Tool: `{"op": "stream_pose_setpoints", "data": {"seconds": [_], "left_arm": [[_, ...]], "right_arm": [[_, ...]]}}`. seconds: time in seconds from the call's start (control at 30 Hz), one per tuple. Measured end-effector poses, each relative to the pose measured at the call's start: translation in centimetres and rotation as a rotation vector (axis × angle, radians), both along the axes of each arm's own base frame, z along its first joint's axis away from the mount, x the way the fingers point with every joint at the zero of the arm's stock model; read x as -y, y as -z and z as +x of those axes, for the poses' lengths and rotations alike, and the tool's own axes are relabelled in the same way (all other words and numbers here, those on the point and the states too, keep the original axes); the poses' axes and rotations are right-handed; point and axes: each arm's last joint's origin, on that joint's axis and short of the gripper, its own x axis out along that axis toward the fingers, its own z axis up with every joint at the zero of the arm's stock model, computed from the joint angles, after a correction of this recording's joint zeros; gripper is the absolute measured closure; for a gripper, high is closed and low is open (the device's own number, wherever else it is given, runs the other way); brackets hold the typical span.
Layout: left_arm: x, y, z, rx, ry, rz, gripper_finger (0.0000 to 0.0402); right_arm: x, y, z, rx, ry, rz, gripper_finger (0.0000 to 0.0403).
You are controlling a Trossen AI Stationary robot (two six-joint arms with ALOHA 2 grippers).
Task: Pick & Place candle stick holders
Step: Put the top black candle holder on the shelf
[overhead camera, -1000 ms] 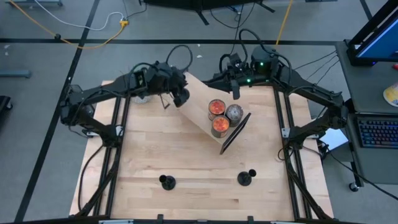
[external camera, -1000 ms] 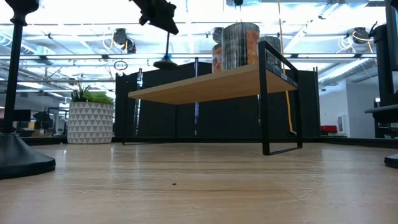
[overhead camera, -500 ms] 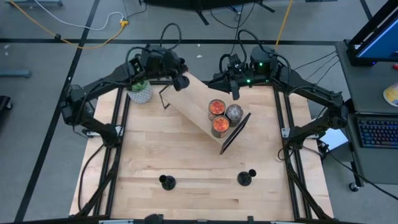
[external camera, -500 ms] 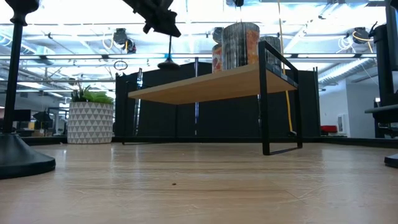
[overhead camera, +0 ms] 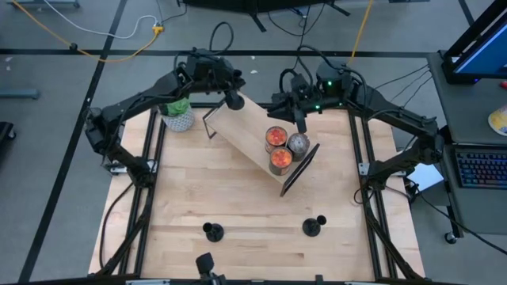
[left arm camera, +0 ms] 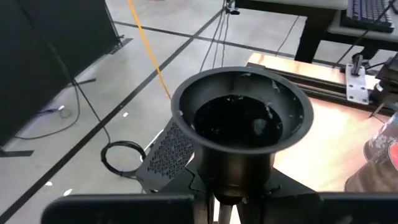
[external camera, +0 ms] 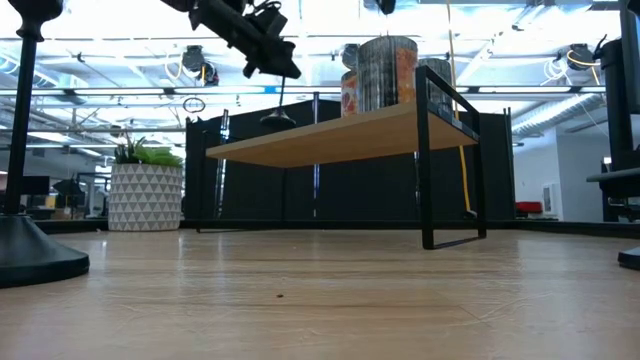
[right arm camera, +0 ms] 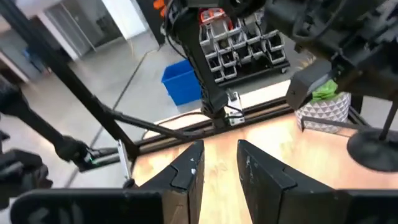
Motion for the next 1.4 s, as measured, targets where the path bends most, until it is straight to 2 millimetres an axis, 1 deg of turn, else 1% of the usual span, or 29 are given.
{"op": "stream_pose_setpoints", "data": {"seconds": [0.17,0.37,0.57,0.67,0.9,1.03,1.2,1.4], "left_arm": [[-0.8,0.7,0.6,0.016,0.02,-0.012,0.036],[-1.5,1.4,0.9,0.021,0.036,-0.039,0.036],[-2.1,1.7,0.8,0.016,0.027,-0.035,0.036],[-2.5,2.1,0.7,0.004,0.022,-0.049,0.036],[-3.5,3.5,1.5,-0.013,0.02,-0.06,0.036],[-3.8,3.6,1.3,-0.017,0.01,-0.061,0.036],[-3.9,3.7,1.1,-0.029,0.012,-0.057,0.036],[-4.0,4.1,1.2,-0.032,0.035,-0.08,0.036]], "right_arm": [[-0.3,-0.1,-1.0,-0.028,-0.009,-0.083,0.0312],[-0.7,-0.5,-3.2,-0.101,0.115,-0.231,0.0312],[-1.3,0.6,-5.6,-0.13,0.229,-0.289,0.0312],[-1.6,1.5,-6.5,-0.101,0.245,-0.283,0.0312],[-2.3,3.9,-8.2,-0.009,0.276,-0.234,0.0312],[-2.7,5.2,-9.1,0.022,0.289,-0.195,0.0312],[-3.0,6.0,-9.9,0.078,0.301,-0.166,0.0312],[-3.2,6.0,-10.3,0.119,0.306,-0.161,0.0312]]}}
